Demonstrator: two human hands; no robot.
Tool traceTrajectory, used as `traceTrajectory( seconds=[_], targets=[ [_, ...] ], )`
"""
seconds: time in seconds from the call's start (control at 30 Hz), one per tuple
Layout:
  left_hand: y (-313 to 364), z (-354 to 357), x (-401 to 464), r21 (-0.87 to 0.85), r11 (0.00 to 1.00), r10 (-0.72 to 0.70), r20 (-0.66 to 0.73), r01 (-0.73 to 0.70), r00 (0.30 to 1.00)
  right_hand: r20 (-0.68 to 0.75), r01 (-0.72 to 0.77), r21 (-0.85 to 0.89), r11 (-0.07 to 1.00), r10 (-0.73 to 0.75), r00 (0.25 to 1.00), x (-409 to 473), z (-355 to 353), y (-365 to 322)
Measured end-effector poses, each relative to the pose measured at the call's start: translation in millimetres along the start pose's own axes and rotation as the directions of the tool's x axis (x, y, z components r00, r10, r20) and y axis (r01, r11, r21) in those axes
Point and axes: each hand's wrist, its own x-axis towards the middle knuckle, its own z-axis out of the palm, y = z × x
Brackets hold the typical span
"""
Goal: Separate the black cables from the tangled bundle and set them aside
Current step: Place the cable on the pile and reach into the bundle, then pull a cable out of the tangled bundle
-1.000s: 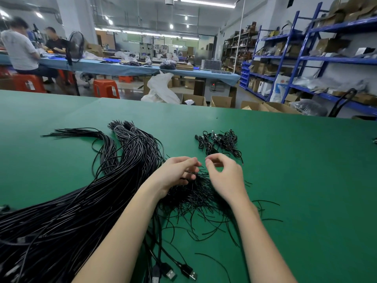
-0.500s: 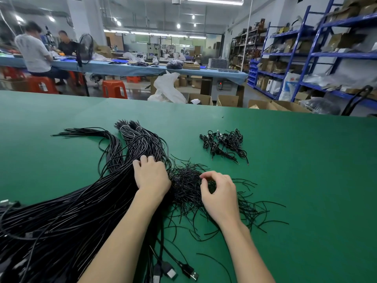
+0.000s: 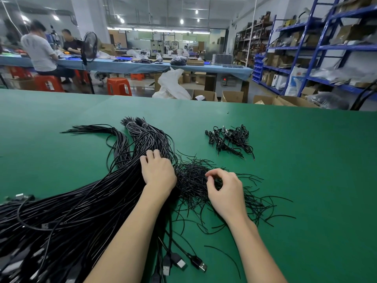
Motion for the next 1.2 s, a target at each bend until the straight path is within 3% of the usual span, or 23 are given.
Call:
traceTrajectory(
  seconds=[0.17,0.3,0.37,0.43,0.5,0.57,0.67,0.77,0.8,0.87,0.93,0.97,1.0,1.07,1.1,1.13,1.2],
  targets=[
    [3,-5,-1,-0.117,0.993,-0.001,-0.008,0.000,1.000,0.011,-0.019,-0.011,1.000,0.019,1.000,1,1,1],
    [12,-22,-1,-0.443,0.896,0.036,0.074,0.001,0.997,-0.033,-0.029,0.017,0.999,0.029,0.999,3,-2,-4],
    [19,-35,-2,-0.650,0.760,0.091,0.079,-0.018,0.993,-0.067,-0.039,0.079,0.996,0.045,0.997,5,-4,-10],
    [22,-49,-5,-0.872,0.490,0.144,0.077,-0.004,0.987,-0.032,-0.087,0.255,0.963,0.098,0.995,8,-10,-20],
    [22,-64,-9,-0.972,0.225,0.241,0.116,0.060,0.964,0.222,-0.232,0.471,0.851,0.139,0.965,11,-19,-31],
    [23,-70,-11,-0.989,0.136,0.320,0.104,0.063,0.942,0.462,-0.309,0.497,0.811,0.054,0.885,11,-27,-41],
    [25,-70,-15,-0.991,0.131,0.335,0.029,-0.016,0.942,0.556,-0.343,0.544,0.766,-0.024,0.831,9,-29,-48],
    [16,-71,-15,-0.981,0.172,0.483,0.001,-0.094,0.876,0.424,-0.392,0.717,0.576,0.086,0.902,16,-36,-49],
    [10,-73,-15,-0.968,0.231,0.573,0.051,-0.102,0.818,0.350,-0.381,0.795,0.472,0.156,0.924,20,-41,-47],
    [0,-72,-17,-0.911,0.382,0.743,0.201,-0.157,0.638,0.243,-0.323,0.910,0.259,0.299,0.923,27,-49,-42],
    [-3,-67,-17,-0.887,0.419,0.824,0.282,-0.194,0.491,0.231,-0.325,0.930,0.172,0.413,0.881,29,-54,-34],
    [-2,-66,-18,-0.893,0.412,0.825,0.281,-0.182,0.491,0.233,-0.369,0.900,0.234,0.456,0.859,28,-54,-32],
    [-1,-66,-18,-0.898,0.402,0.806,0.256,-0.177,0.534,0.211,-0.436,0.798,0.415,0.486,0.848,26,-56,-29],
    [2,-68,-16,-0.870,0.435,0.736,0.197,-0.230,0.647,0.057,-0.457,0.328,0.827,0.465,0.883,23,-61,-22],
    [3,-68,-15,-0.834,0.473,0.711,0.171,-0.283,0.682,-0.066,-0.395,0.090,0.914,0.401,0.914,23,-66,-21],
    [4,-68,-14,-0.790,0.512,0.698,0.153,-0.338,0.700,-0.168,-0.313,-0.042,0.949,0.302,0.939,23,-72,-21],
    [5,-70,-14,-0.717,0.562,0.697,0.142,-0.412,0.703,-0.202,-0.107,-0.099,0.989,0.085,0.976,25,-85,-26]
  ],
)
